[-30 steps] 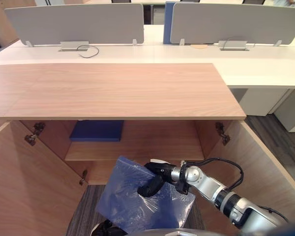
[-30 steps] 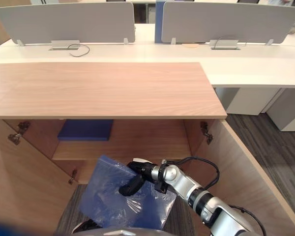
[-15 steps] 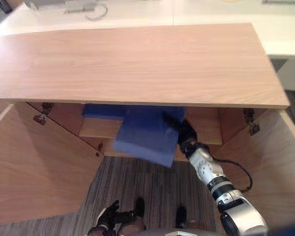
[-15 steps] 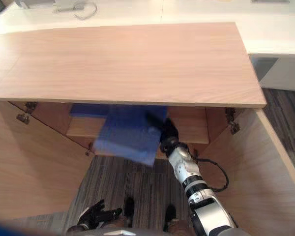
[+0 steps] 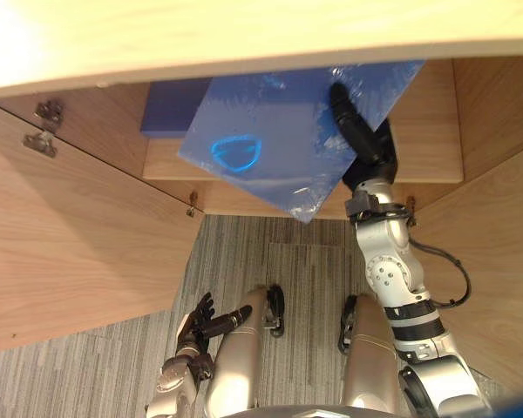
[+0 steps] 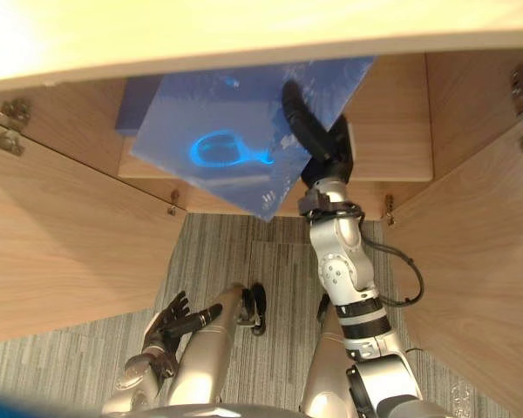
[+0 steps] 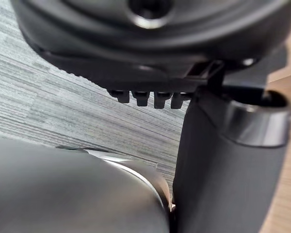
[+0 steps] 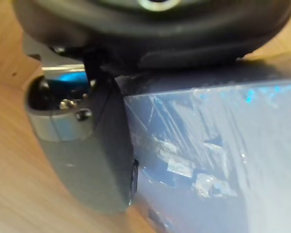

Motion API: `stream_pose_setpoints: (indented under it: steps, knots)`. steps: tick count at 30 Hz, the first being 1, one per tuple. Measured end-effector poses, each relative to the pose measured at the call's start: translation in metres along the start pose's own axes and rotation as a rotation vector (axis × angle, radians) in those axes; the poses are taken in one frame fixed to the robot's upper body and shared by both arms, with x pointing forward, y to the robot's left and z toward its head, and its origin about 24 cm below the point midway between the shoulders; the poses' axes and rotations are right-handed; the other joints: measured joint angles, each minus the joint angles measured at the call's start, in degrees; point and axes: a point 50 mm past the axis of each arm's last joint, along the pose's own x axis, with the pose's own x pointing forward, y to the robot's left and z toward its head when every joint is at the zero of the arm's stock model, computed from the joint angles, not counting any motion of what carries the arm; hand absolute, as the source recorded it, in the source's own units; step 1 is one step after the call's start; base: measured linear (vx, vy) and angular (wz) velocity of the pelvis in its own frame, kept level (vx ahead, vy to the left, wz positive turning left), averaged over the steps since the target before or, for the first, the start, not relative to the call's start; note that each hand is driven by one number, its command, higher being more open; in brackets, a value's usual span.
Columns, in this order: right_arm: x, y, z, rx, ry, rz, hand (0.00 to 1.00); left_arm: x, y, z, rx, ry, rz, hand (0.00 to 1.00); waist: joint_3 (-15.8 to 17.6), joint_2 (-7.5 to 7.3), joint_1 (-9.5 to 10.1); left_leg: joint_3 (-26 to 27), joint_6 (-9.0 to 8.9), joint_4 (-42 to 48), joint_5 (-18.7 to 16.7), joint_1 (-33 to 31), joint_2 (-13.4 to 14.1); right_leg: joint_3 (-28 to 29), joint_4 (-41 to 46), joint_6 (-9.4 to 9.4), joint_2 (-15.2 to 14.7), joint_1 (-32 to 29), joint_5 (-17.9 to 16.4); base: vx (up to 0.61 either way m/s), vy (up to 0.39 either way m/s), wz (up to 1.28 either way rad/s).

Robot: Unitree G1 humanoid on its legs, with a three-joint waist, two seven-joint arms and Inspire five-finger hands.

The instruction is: Walk over to the cabinet, pick up the folder, carry it to the office cabinet, place the folder inside the office cabinet, then close the office cabinet door

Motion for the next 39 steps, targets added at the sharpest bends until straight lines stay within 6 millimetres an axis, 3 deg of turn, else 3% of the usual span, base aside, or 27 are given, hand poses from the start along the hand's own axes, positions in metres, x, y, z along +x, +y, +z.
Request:
stream_pose_setpoints:
  steps: [4,8,10,12,15,20,21,27,33,39]
  knots:
    - [0.016,0.004,0.025,-0.014,-0.108,-0.022,0.0,0.008,-0.006,0.016,-0.015,-0.045,-0.002,1.0,0.9,-0.28,0.19,1.1,0.42,4.4,-1.4,-4.3,0.0,2.0,4.2,0.48,-0.3,-4.8,-0.9,-0.05,0.057,-0.05]
    - [0.037,0.017,0.057,-0.145,-0.255,-0.092,0.0,0.012,-0.011,0.03,-0.035,-0.077,0.013,1.0,1.9,-0.3,0.23,1.8,0.59,6.9,-1.9,-7.2,0.0,3.2,6.7,0.68,-0.4,-8.2,-1.3,0.0,0.016,-0.02]
    - [0.056,0.028,0.076,-0.146,-0.317,-0.117,0.0,0.012,-0.017,0.035,-0.032,-0.087,0.001,1.0,2.4,-0.2,0.28,1.8,0.61,7.3,-2.0,-7.7,0.1,3.3,7.1,0.71,-0.4,-8.7,-1.3,0.0,0.0,0.0]
    - [0.074,0.028,0.081,-0.119,-0.305,-0.153,0.0,0.01,-0.024,0.035,-0.026,-0.087,-0.027,1.0,2.4,-0.19,0.37,1.8,0.61,7.4,-2.0,-7.6,0.1,3.3,7.1,0.71,-0.5,-8.6,-1.3,0.0,0.0,0.0]
    - [0.099,0.022,0.091,0.123,-0.256,-0.216,0.0,0.005,-0.036,0.036,-0.015,-0.093,-0.088,1.0,2.3,-0.02,1.35,1.6,0.61,7.4,-2.0,-7.5,0.0,3.0,7.1,0.69,-0.5,-8.3,-1.3,0.01,-0.012,0.02]
    - [0.112,-0.003,0.101,0.577,-0.242,-0.314,0.0,0.002,-0.043,0.033,-0.008,-0.058,-0.129,1.0,2.1,1.15,2.88,0.2,0.57,7.5,-1.9,-7.4,-0.4,1.4,6.7,0.5,-1.2,-7.0,-1.7,0.04,-0.038,0.12]
    - [0.114,-0.011,0.101,0.649,-0.24,-0.35,1.0,0.001,-0.044,0.033,-0.001,-0.056,-0.142,1.0,2.0,1.34,3.07,0.0,0.56,7.5,-1.9,-7.4,-0.6,1.0,6.7,0.41,-1.5,-6.8,-1.8,0.03,-0.033,0.15]
    - [0.12,-0.026,0.098,0.854,-0.239,-0.444,1.0,-0.004,-0.048,0.029,0.02,-0.041,-0.158,1.0,1.4,2.46,3.52,-0.5,0.58,7.6,-1.9,-8.0,-1.0,0.1,6.7,0.24,-2.2,-6.7,-2.0,0.03,-0.026,0.07]
    - [0.123,-0.025,0.109,0.906,-0.288,-0.466,1.0,-0.008,-0.052,0.027,0.061,-0.035,-0.198,1.0,0.6,3.57,5.05,-0.9,0.46,7.6,-1.8,-8.3,-1.1,-0.4,6.7,-0.01,-2.2,-6.7,-2.1,0.02,-0.032,0.03]
    - [0.121,-0.033,0.105,0.934,-0.282,-0.519,1.0,-0.01,-0.051,0.026,0.06,-0.036,-0.2,1.0,0.6,3.82,5.16,-1.0,0.44,7.5,-1.8,-8.3,-1.1,-0.5,6.6,-0.02,-2.3,-6.7,-2.1,0.01,-0.017,0.0]
